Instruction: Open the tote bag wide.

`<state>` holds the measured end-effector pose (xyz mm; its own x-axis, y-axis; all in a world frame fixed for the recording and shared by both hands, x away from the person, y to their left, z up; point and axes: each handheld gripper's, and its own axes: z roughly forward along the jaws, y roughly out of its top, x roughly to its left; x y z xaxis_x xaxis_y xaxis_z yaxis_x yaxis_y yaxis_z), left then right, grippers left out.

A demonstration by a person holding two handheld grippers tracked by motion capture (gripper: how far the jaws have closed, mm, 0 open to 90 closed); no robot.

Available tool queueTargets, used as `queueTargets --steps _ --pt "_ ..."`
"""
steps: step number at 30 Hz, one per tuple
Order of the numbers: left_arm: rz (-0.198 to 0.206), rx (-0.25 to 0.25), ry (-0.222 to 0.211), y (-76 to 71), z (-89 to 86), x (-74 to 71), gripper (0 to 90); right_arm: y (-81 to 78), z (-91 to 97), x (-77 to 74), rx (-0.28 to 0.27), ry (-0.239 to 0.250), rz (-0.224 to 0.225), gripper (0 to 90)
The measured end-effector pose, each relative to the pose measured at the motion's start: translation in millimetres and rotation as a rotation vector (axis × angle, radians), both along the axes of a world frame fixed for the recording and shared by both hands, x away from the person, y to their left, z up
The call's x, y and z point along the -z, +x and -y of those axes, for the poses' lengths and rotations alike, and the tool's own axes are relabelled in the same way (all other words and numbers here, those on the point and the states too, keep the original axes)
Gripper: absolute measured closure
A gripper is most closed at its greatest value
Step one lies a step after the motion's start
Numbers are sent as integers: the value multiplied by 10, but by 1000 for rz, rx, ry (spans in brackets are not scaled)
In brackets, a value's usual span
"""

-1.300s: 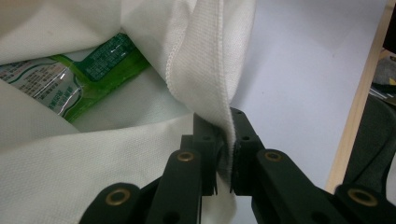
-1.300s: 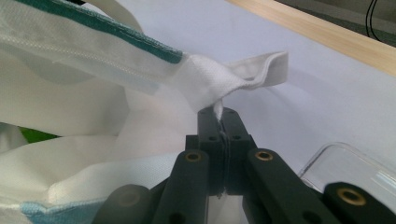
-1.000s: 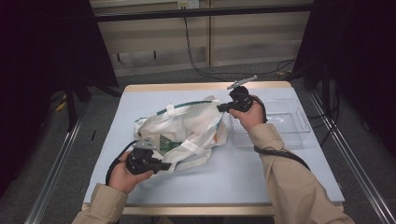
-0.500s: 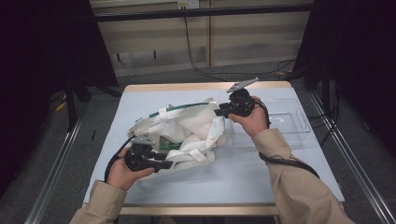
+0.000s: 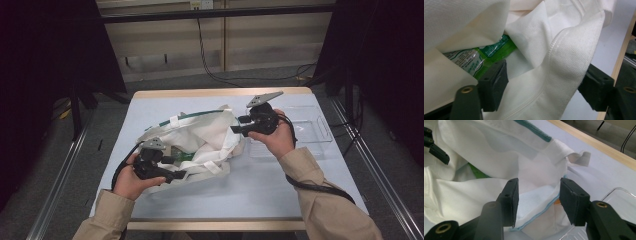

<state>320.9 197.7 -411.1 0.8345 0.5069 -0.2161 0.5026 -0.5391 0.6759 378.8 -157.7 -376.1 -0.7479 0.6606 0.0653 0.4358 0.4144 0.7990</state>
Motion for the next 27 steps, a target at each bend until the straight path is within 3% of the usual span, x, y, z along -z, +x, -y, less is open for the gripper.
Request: queueTargets --steps 7,14,21,27 --pt "-3 -2 3 13 -11 -37 226 -168 -54 -24 -26 17 23 526" --pt "19 -20 -8 5 -65 -127 194 -310 -193 -3 -90 27 9 529" --pt "31 -25 -12 14 -111 -198 170 -414 -437 168 -166 16 -17 531" --pt "48 -39 8 28 -156 -276 168 -448 -514 281 -198 12 -34 532"
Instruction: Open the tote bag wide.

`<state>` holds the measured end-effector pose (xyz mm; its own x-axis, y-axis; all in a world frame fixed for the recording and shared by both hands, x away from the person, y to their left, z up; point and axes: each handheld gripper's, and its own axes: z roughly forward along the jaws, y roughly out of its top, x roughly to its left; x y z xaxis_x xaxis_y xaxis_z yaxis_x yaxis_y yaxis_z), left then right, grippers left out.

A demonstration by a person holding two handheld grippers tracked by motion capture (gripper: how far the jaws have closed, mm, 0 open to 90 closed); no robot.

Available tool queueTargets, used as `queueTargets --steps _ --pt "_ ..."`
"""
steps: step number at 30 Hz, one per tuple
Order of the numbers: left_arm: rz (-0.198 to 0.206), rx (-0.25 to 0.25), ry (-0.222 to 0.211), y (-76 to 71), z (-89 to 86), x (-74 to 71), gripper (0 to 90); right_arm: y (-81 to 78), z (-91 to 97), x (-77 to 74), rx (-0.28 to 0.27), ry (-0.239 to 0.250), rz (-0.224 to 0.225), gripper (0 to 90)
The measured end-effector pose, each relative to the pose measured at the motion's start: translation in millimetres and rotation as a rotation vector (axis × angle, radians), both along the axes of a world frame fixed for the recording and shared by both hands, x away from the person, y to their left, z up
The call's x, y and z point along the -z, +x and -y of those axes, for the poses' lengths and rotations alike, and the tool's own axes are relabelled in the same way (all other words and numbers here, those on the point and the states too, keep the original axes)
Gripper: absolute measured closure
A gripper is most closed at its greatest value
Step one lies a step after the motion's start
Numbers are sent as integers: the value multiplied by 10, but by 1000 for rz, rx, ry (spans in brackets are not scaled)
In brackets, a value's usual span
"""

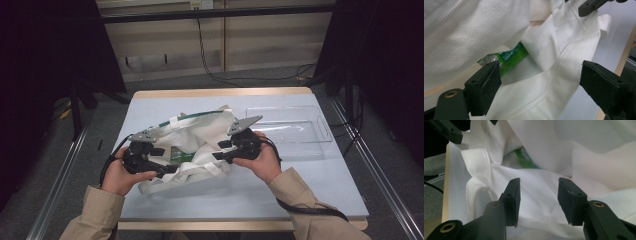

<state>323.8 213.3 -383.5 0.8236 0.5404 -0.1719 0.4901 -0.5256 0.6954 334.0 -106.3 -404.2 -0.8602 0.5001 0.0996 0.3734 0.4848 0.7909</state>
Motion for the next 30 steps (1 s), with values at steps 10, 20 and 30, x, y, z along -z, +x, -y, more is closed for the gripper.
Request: queueTargets --steps 10,20,30 --pt "23 -28 11 117 43 -31 195 -49 -40 56 -30 16 -7 533" --pt "49 -51 30 205 88 -85 248 -65 -71 27 -49 20 -7 528" --pt "98 -122 74 298 102 -108 393 -75 -134 195 -75 -23 -48 509"
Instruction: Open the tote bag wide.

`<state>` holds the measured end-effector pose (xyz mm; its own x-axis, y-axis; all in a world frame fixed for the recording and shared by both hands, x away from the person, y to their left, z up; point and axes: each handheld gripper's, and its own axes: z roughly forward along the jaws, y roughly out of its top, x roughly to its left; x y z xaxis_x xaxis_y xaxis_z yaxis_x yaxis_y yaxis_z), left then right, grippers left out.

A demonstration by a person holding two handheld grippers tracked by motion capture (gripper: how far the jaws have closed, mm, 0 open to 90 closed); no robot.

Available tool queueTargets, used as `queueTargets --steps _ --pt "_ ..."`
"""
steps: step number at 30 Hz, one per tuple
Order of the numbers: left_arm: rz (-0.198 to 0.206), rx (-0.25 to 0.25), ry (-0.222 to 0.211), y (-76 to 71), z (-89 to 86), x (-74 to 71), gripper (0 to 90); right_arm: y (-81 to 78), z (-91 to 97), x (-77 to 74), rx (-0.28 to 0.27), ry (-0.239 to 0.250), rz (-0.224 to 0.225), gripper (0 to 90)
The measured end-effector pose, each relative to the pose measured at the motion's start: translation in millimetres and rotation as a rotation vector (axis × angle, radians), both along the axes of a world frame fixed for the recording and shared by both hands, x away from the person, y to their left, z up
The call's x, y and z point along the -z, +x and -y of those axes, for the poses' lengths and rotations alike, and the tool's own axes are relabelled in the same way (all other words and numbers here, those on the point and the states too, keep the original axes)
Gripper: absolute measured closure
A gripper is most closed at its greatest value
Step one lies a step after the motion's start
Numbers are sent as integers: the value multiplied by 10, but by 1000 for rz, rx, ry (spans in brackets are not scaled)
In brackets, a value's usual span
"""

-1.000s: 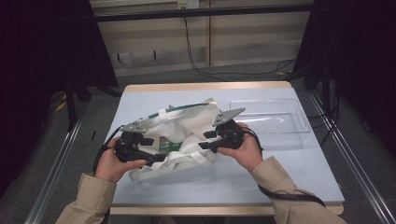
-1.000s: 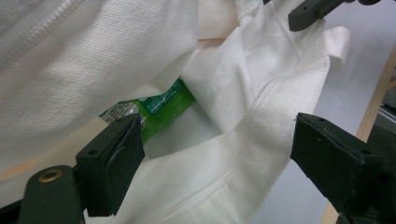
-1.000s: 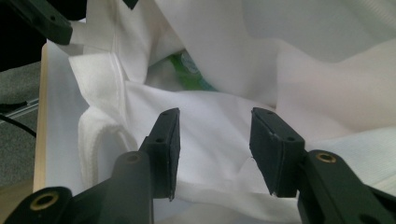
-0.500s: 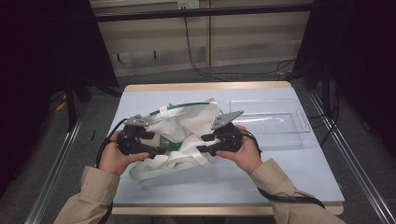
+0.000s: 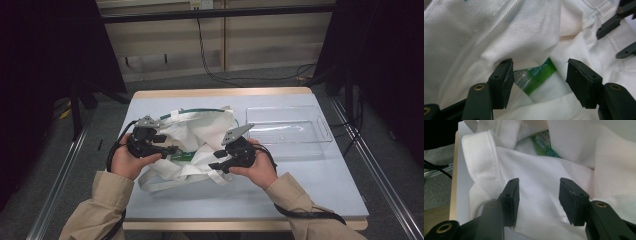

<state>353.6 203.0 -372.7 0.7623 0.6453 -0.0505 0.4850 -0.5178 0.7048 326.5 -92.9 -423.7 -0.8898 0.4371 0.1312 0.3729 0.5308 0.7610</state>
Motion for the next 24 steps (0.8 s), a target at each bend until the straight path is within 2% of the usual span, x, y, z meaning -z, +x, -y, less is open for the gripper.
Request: queueTargets --steps 3,4,7,8,11,13,15,16,18,19,20,21,24 --pt "8 -19 -18 25 -24 10 425 0 10 21 4 2 -7 508" --pt "14 -22 -5 35 -32 12 443 -1 12 27 4 -2 -8 508" --pt "11 -48 -15 66 -28 30 483 -1 19 39 6 -5 -5 534" --pt "12 -56 -14 78 -28 30 521 -3 17 41 8 -7 -3 545" --pt "14 -77 1 112 -24 31 615 -6 0 55 -6 -16 -11 608" --pt "15 -88 -6 130 -25 32 652 -13 -12 65 -10 -21 -20 649" --pt "10 -96 17 145 -27 21 714 -17 -30 83 -23 -22 -29 699" --pt "9 -109 -15 152 -16 33 755 -16 -35 90 -27 -26 -33 732" --pt "-16 -128 -16 173 -21 21 859 -18 -49 115 -47 -22 -53 796" --pt "-23 -116 -17 186 -28 16 874 -25 -54 123 -49 -23 -59 826" --pt "-18 -128 -25 192 -23 19 887 -26 -58 136 -65 -24 -65 857" --pt "-21 -134 -39 204 -21 23 892 -32 -62 143 -71 -31 -70 872" --pt "-19 -144 -42 243 -59 17 899 -52 -68 172 -83 -37 -70 900"
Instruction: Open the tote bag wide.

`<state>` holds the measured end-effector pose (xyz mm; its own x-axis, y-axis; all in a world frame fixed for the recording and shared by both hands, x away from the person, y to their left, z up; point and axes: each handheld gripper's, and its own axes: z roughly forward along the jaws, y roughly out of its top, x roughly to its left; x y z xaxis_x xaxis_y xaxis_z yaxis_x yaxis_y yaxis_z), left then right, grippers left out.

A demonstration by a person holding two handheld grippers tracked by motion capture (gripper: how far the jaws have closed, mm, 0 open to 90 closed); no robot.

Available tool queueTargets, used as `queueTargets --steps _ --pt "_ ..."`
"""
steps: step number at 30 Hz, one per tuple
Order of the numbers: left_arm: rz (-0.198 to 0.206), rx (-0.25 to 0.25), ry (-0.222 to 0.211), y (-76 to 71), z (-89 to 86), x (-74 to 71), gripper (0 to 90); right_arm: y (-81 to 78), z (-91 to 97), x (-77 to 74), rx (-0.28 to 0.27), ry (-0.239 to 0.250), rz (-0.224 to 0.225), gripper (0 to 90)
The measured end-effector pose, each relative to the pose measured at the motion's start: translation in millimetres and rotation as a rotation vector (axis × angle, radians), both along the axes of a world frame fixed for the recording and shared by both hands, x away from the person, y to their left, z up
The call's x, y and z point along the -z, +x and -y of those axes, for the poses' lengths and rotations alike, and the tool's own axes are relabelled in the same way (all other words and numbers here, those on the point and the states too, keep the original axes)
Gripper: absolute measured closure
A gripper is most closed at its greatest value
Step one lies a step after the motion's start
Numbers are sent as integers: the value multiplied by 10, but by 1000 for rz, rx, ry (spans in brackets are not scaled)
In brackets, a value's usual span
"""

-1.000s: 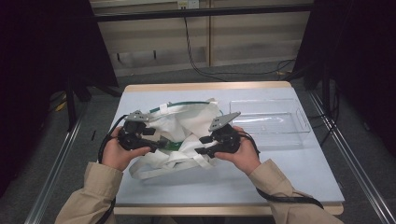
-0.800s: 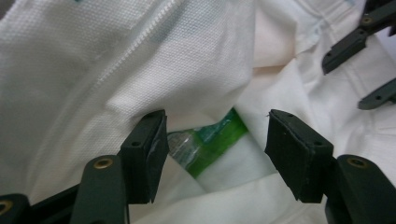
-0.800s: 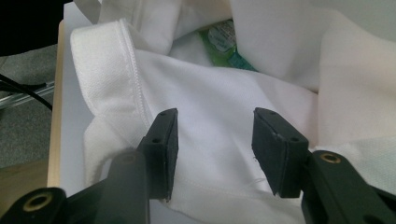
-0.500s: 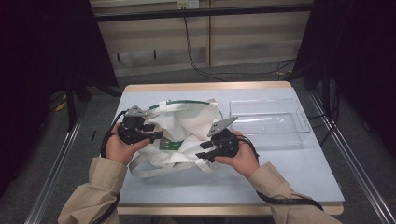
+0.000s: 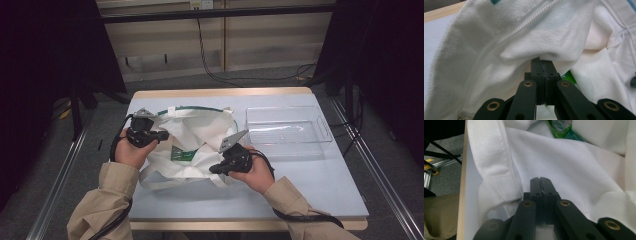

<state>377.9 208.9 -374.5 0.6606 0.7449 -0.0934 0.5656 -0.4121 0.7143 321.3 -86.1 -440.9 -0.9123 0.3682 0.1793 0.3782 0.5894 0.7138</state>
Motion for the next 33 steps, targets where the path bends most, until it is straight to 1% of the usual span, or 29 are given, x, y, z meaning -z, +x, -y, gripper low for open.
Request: queueTargets --steps 1,2,3,4,7,8,9,10,11,12,13,14,16,18,19,20,21,22,23,24,25,27,30,33 --pt "3 -17 -2 9 -6 0 899 -5 3 15 -5 3 1 900" --pt "3 -17 -10 20 -17 3 900 -14 8 23 -4 -1 -1 900" --pt "3 -30 -13 32 -26 3 900 -14 9 35 -11 4 2 900" --pt "-1 -29 -19 42 -30 5 900 -26 12 46 -10 -4 -1 900" --pt "-6 -32 -4 74 -51 -13 900 -45 19 81 -18 -9 -6 900" --pt "-2 -39 -15 84 -46 -8 900 -53 21 93 -19 -13 -6 900" --pt "-12 -35 -4 98 -52 -21 900 -59 24 105 -20 -20 -2 900" --pt "-12 -38 -5 105 -49 -23 900 -66 23 118 -23 -15 -7 900" --pt "-11 -41 4 115 -49 -27 900 -70 24 122 -23 -19 -5 900" --pt "-10 -45 -1 131 -45 -24 900 -76 29 127 -26 -24 -8 900" --pt "-15 -43 3 152 -52 -27 900 -74 31 137 -31 -21 -2 900" --pt "-16 -47 0 164 -50 -26 900 -84 34 142 -31 -26 -5 900" --pt "-20 -44 13 197 -53 -34 900 -94 38 155 -30 -28 -3 900" --pt "-26 -51 10 229 -49 -33 900 -106 44 171 -26 -27 -1 900" --pt "-28 -47 13 250 -49 -29 900 -106 52 182 -31 -24 -3 900" --pt "-21 -54 5 267 -44 -16 900 -109 57 188 -29 -23 -3 900" --pt "-26 -56 5 279 -41 -13 900 -106 66 197 -31 -23 0 900" --pt "-29 -58 9 294 -43 -7 900 -113 68 201 -24 -26 -7 900" --pt "-27 -60 4 302 -38 -2 900 -108 74 208 -34 -27 -1 900" --pt "-24 -60 9 315 -39 5 900 -111 79 208 -30 -28 -8 900" --pt "-23 -63 7 328 -32 16 900 -108 84 214 -37 -26 0 900" --pt "-16 -66 11 356 -38 31 900 -116 90 219 -31 -28 -4 900" --pt "-23 -75 5 403 -42 58 900 -125 102 230 -33 -27 -5 900" --pt "-28 -82 15 446 -36 79 900 -132 111 239 -34 -25 -6 900"
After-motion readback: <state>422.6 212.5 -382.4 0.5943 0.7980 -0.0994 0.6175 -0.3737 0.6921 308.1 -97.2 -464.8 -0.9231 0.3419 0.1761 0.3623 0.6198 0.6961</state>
